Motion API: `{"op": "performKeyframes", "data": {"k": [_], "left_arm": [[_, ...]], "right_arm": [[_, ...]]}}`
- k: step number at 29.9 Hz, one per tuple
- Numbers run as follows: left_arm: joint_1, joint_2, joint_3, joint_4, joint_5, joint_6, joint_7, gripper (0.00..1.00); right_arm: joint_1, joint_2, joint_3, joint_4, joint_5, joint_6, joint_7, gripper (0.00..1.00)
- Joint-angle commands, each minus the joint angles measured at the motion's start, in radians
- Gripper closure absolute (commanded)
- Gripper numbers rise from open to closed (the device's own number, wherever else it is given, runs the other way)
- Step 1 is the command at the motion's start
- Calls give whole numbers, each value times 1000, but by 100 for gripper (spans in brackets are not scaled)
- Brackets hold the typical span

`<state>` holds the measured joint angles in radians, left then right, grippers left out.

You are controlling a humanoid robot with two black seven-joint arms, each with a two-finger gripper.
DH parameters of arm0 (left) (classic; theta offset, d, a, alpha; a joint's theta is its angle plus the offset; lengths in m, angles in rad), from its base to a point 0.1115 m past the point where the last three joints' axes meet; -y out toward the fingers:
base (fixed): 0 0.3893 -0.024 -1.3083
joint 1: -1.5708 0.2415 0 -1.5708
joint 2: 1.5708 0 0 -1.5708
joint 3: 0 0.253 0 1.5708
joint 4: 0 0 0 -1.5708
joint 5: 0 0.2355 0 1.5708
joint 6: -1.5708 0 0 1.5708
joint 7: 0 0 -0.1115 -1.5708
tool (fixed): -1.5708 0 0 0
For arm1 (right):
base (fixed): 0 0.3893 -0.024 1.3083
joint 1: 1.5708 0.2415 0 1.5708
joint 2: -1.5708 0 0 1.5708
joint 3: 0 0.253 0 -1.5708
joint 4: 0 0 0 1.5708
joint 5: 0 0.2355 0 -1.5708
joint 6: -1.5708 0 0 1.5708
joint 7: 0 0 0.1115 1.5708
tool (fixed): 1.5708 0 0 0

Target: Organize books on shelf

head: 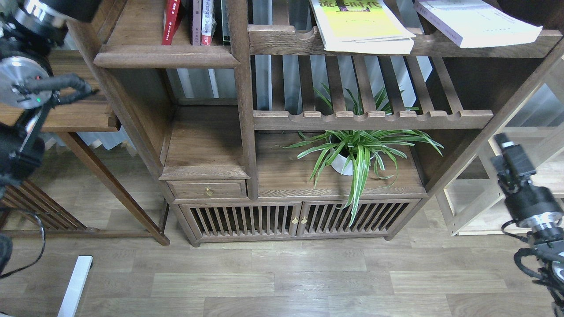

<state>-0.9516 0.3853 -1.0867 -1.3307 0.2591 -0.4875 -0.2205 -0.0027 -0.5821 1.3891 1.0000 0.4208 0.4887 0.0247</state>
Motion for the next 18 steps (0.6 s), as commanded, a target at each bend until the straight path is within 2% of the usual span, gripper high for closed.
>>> {"op": "performKeyframes", "data": {"k": [1,5,13,18], "left_arm": [[31,-37,5,-1,-128,-1,3,1],[73,-85,24,-1,-253,-1,19,1],[86,-170,36,7,-317,-1,148,1],[108,-230,57,1,-321,-1,159,2]], "right_arm": [[1,-7,56,20,64,0,0,2],[24,-4,83,45,151,0,1,2],[168,-4,90,97,288,0,3,3],[168,-54,74,147,322,0,0,3]]}}
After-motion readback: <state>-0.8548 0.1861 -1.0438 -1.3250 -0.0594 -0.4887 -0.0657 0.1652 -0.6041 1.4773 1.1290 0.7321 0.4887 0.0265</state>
